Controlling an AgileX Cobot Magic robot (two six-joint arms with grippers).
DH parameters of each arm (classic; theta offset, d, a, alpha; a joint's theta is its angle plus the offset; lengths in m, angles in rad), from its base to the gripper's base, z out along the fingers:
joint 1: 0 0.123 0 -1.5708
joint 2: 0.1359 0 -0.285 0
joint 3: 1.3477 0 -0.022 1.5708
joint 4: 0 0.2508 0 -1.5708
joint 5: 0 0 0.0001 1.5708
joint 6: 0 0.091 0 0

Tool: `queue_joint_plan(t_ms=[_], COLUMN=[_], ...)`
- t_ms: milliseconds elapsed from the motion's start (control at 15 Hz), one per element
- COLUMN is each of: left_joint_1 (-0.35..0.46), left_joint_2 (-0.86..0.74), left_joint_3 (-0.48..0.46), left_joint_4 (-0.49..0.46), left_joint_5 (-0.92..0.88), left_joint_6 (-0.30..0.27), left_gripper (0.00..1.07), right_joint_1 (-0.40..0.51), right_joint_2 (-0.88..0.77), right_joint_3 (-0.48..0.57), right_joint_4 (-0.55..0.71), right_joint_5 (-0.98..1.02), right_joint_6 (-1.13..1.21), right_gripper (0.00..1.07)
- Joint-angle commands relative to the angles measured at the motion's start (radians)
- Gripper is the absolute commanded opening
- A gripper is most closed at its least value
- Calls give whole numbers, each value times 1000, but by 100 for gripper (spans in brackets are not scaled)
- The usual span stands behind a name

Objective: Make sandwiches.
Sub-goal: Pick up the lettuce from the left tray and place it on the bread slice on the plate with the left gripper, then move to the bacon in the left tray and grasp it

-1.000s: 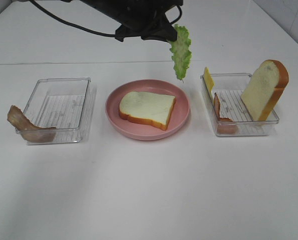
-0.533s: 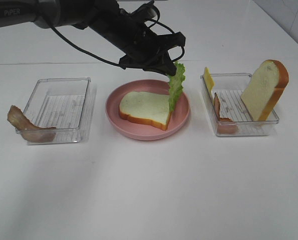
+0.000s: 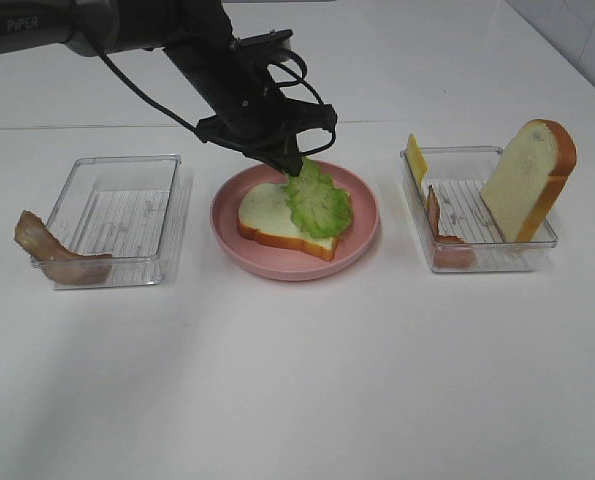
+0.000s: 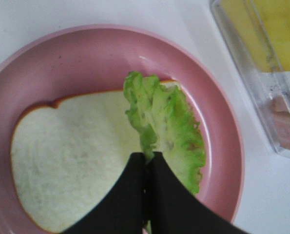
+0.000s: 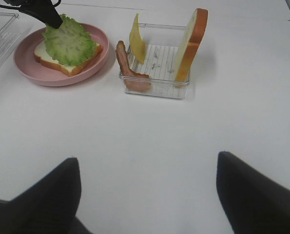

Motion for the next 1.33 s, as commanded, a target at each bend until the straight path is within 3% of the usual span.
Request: queue_joint_plan(t_ms=[67, 333, 400, 467, 600, 867, 1133, 1333], left_joint_1=[-2, -2, -2, -2, -2, -2, -2, 12], left_joint_2=[-10, -10, -10, -10, -15, -51, -140, -201], left_joint_3=[1, 1, 1, 1, 0, -4, -6, -6], left_joint_4=[82, 127, 127, 127, 128, 195, 382, 428], left_joint_5=[28, 30, 25, 16, 17, 41, 152, 228], left_joint_6=[-63, -81, -81, -81, -74, -72, -76, -97], left_gripper=[0, 1, 9, 40, 67, 70, 70, 70], right_joint_1=[-5, -5, -5, -5, -5, -5, -5, -5], right_joint_2=[-12, -12, -12, -12, -12, -12, -12, -12], right_joint_3=[4, 4, 4, 4, 4, 4, 4, 4], right_joint_4=[-1, -1, -1, -1, -1, -1, -1, -1], right_joint_5=[-10, -10, -10, -10, -10, -10, -10, -10], right_joint_6=[7, 7, 7, 7, 7, 7, 7, 7], right_gripper=[74, 74, 74, 74, 74, 74, 74, 74])
